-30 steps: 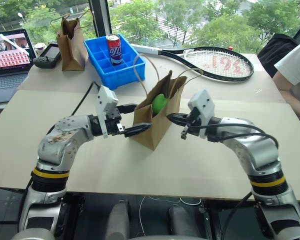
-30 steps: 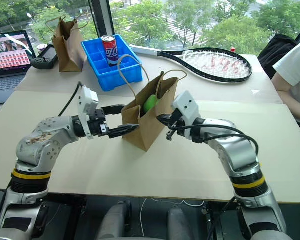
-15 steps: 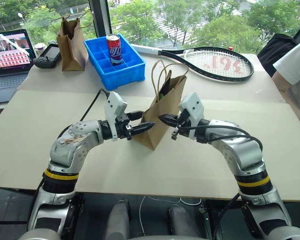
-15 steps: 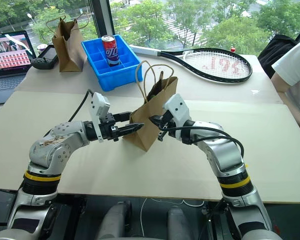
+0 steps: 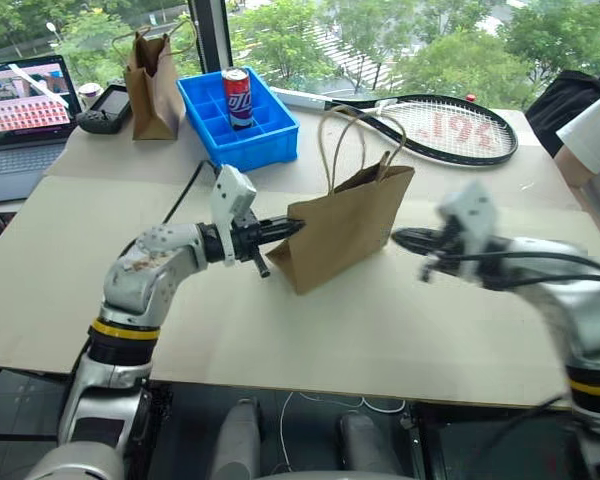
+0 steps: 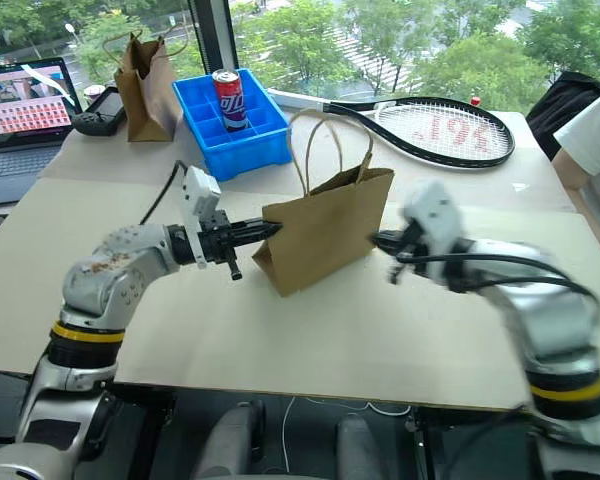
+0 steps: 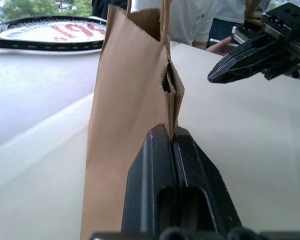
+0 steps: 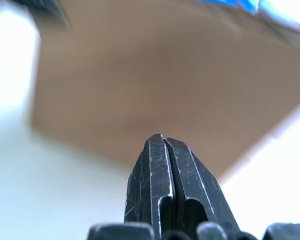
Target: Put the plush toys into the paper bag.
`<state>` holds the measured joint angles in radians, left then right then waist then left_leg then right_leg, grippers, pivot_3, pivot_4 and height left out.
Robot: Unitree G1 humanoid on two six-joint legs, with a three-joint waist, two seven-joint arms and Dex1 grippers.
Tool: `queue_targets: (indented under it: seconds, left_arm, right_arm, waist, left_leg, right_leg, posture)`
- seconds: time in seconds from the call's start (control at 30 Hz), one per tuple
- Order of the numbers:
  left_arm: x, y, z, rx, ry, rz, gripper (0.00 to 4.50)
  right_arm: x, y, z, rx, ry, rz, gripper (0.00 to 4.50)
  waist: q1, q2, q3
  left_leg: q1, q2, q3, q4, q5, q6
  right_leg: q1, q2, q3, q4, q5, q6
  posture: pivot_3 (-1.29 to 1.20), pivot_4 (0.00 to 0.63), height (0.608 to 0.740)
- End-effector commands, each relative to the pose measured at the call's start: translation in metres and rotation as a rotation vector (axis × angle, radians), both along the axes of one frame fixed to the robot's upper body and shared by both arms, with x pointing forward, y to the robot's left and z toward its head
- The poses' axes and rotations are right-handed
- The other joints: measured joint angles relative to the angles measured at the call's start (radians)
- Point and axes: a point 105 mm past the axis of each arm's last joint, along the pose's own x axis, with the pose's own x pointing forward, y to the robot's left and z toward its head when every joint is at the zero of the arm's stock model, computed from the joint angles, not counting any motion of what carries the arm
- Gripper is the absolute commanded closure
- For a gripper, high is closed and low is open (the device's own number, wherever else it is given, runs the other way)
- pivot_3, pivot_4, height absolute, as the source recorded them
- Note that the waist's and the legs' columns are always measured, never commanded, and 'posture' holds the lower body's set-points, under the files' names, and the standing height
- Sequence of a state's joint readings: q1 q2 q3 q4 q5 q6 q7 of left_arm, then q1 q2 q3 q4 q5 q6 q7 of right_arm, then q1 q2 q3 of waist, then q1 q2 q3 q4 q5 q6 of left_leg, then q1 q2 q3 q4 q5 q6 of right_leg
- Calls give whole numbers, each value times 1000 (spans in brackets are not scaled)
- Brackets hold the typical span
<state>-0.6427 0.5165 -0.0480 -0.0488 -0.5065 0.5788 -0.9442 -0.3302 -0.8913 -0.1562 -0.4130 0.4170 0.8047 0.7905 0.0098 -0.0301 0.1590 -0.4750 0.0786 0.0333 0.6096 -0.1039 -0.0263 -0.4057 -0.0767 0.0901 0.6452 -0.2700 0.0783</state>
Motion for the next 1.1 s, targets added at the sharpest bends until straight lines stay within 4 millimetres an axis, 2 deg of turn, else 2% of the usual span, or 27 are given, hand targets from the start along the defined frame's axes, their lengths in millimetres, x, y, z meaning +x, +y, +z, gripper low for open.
queue_targets:
  seconds: [0.03, 0.13, 0.23, 0.4, 0.57, 0.7, 0.8, 1.03, 1.1]
  left_arm:
    - [-7, -2, 19, 18, -110, -146, 4432]
    - [-15, 1, 23, 33, -135, -292, 4432]
    - [-20, 2, 28, 2, -138, -398, 4432]
    - [-30, 0, 37, -69, -133, -523, 4432]
    - [-37, 0, 35, -95, -123, -573, 4432]
    - [-34, 8, 25, -113, -82, -559, 4432]
    - [-23, 22, 4, -39, -61, -495, 4432]
    - [-9, 39, -21, 59, -17, -385, 4432]
    - [-9, 40, -20, 47, 10, -378, 3918]
  right_arm:
    - [-21, -27, 19, -76, -9, -33, 4500]
    - [-33, -50, 22, -120, 15, -98, 4500]
    - [-39, -60, 23, -135, 17, -135, 4500]
    - [-43, -64, 27, -135, 10, -165, 4500]
    - [-48, -67, 27, -146, 23, -184, 4500]
    - [-48, -67, 26, -152, 30, -187, 4500]
    - [-45, -62, 26, -150, 34, -168, 4500]
    - [-45, -50, 22, -129, 58, -115, 4500]
    - [-46, -46, 21, -114, 70, -94, 4500]
  waist:
    - [-4, 0, 0]
    - [-12, 0, 0]
    - [-17, 0, 0]
    - [-23, 0, 0]
    - [-23, 0, 0]
    - [-25, 0, 0]
    - [-26, 0, 0]
    - [-22, 0, 0]
    - [-21, 0, 0]
  left_leg:
    - [0, 0, 0, 0, 0, 0]
    - [1, 0, 0, -1, 0, 0]
    - [1, 0, 0, 0, 0, 0]
    - [1, 0, 0, 1, 0, 0]
    - [1, 0, 0, 1, 0, 0]
    - [1, 0, 0, 2, 0, 0]
    - [2, 0, 0, 1, 0, 0]
    - [2, 0, 0, 1, 0, 0]
    - [1, 0, 0, 1, 0, 0]
  right_leg:
    - [0, 0, 0, 0, 0, 0]
    - [0, 0, 0, 0, 0, 0]
    - [1, 0, 0, 0, 0, 0]
    - [2, 0, 1, 0, 0, 0]
    - [2, 0, 1, 1, 0, 1]
    - [2, 0, 1, 1, 0, 1]
    - [2, 0, 1, 1, 0, 1]
    - [2, 0, 1, 1, 0, 1]
    - [1, 0, 0, 1, 0, 1]
  posture:
    - [0, 150, 736]
    - [0, 150, 736]
    - [0, 150, 736]
    - [0, 150, 736]
    - [0, 150, 736]
    - [0, 150, 736]
    - [0, 150, 736]
    - [0, 150, 736]
    - [0, 150, 736]
